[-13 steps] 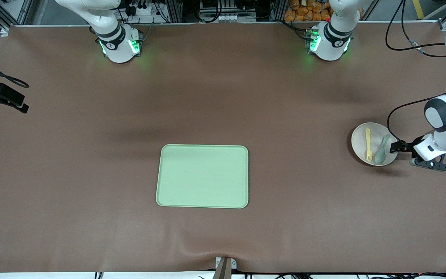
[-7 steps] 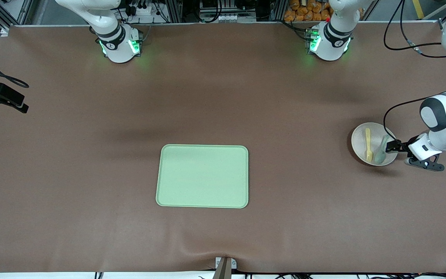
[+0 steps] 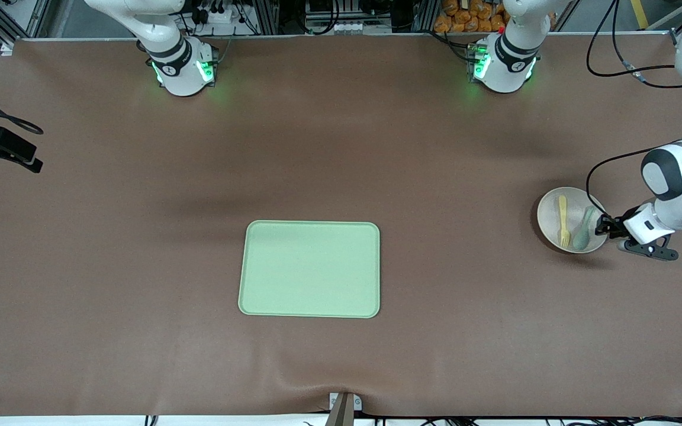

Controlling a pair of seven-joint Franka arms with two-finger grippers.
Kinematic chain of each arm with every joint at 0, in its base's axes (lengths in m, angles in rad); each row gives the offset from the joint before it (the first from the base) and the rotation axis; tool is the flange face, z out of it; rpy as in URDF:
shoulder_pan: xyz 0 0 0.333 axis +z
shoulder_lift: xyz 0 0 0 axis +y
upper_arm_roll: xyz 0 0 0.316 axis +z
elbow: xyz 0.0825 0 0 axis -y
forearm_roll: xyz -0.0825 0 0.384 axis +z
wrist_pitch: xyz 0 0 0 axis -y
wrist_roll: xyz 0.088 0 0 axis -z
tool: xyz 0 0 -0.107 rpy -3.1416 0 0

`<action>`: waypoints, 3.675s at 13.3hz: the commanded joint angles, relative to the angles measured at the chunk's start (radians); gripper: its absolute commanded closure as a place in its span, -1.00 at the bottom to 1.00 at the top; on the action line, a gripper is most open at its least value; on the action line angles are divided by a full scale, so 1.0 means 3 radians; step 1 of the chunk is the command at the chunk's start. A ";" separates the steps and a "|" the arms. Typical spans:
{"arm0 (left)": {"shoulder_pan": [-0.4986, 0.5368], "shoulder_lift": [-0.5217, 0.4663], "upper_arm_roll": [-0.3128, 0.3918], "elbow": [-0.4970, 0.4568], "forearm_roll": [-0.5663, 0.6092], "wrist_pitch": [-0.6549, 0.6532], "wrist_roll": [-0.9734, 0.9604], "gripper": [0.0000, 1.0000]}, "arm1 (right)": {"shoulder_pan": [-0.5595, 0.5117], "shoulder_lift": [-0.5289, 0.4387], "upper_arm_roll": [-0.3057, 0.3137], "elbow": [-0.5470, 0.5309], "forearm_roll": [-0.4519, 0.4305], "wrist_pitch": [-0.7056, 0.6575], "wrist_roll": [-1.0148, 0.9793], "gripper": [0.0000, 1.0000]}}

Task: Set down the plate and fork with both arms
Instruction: 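Move the left gripper down to the rim of the white plate, then close the left gripper on the white plate's rim, then carry the plate with the left gripper over the green tray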

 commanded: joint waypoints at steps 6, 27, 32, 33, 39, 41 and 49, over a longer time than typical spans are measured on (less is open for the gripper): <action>0.0021 -0.0064 0.0004 -0.0001 0.0083 0.0036 -0.0079 1.00 | -0.0017 -0.0008 -0.0003 0.0019 0.0064 -0.0010 -0.0001 -1.00; -0.0377 0.0089 -0.0486 0.1078 -0.0955 -0.1037 -0.0589 1.00 | -0.0017 -0.0018 -0.0008 0.0024 0.0054 0.0000 -0.0021 -1.00; -0.0985 0.0182 -0.0492 0.1288 -0.0965 -0.1048 -0.1503 1.00 | -0.0017 -0.0008 -0.0008 0.0024 0.0059 0.0005 -0.0036 -1.00; -0.1103 0.0197 -0.0492 0.1319 -0.0965 -0.1042 -0.1688 1.00 | -0.0017 -0.0003 -0.0008 0.0024 0.0054 0.0050 -0.0037 -1.00; -0.1686 0.0513 -0.0486 0.1829 -0.1180 -0.1037 -0.2496 1.00 | -0.0048 -0.0003 -0.0008 0.0024 0.0059 0.0102 -0.0042 -1.00; -0.1829 0.0601 -0.0486 0.1958 -0.1180 -0.1007 -0.2625 1.00 | -0.0048 -0.0003 -0.0008 0.0024 0.0059 0.0102 -0.0037 -1.00; -0.2356 0.1010 -0.0466 0.2117 -0.1215 -0.0347 -0.2967 1.00 | -0.0063 0.0059 -0.0008 0.0024 0.0059 0.0107 -0.0036 -1.00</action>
